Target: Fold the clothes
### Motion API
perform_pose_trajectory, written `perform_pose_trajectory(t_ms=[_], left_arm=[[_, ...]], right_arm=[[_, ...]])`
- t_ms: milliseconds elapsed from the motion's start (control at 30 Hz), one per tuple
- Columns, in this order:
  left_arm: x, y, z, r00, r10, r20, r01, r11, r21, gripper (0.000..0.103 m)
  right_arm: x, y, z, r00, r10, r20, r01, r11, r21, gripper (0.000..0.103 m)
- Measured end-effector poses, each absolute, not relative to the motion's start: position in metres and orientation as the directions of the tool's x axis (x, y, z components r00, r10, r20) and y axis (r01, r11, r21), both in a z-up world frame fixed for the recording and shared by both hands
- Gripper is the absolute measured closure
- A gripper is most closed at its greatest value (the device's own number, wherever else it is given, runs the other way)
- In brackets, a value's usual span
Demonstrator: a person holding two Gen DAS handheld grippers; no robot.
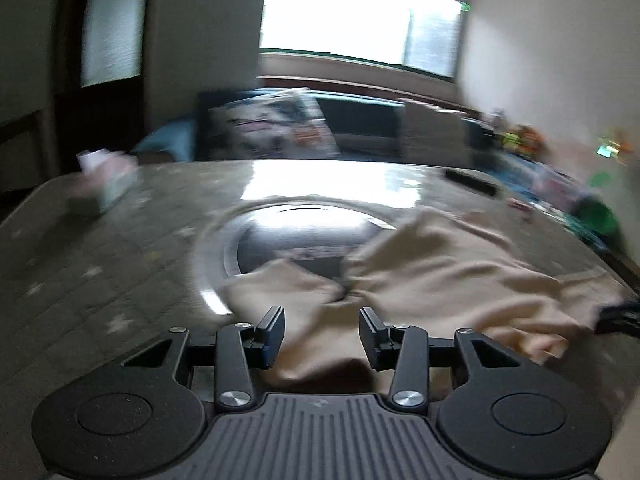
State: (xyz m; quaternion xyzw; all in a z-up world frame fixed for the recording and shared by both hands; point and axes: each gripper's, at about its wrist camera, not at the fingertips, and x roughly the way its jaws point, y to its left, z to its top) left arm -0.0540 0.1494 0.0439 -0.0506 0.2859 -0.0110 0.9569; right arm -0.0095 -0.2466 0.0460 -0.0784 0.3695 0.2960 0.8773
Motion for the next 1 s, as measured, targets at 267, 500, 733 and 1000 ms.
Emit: perform_pose_trajectory(t_ms=[267, 500, 733, 1000], left_arm=[[-0.033, 0.104, 0.037, 0.788, -0.299, -0.539, 0.25, 0.954, -0.165, 0.051], [-0.013, 0.082, 0.025, 0.708, -0.43, -0.561, 0.379, 0.901, -0.213, 0.048], [-0.008, 0.075, 0.012, 0.665, -0.465, -0.584, 0.438, 0.876, -0.199, 0.05], [-0.014, 0.081, -0.001, 0.636, -0.482, -0.602, 0.453, 0.866, -0.215, 0.077]], right_arm=[[-0.011, -0.192, 0.041, 0.509, 0.47, -0.721, -0.628, 0.776, 0.062, 0.076], [-0.009, -0.175, 0.023, 0.504, 0.401, -0.765, -0.593, 0.804, 0.031, 0.076], [-0.02, -0.175, 0.021, 0.547, 0.342, -0.764, -0.542, 0.841, -0.012, 0.101], [-0.044, -0.184, 0.032, 0.55, 0.325, -0.769, -0.539, 0.842, -0.03, 0.102]])
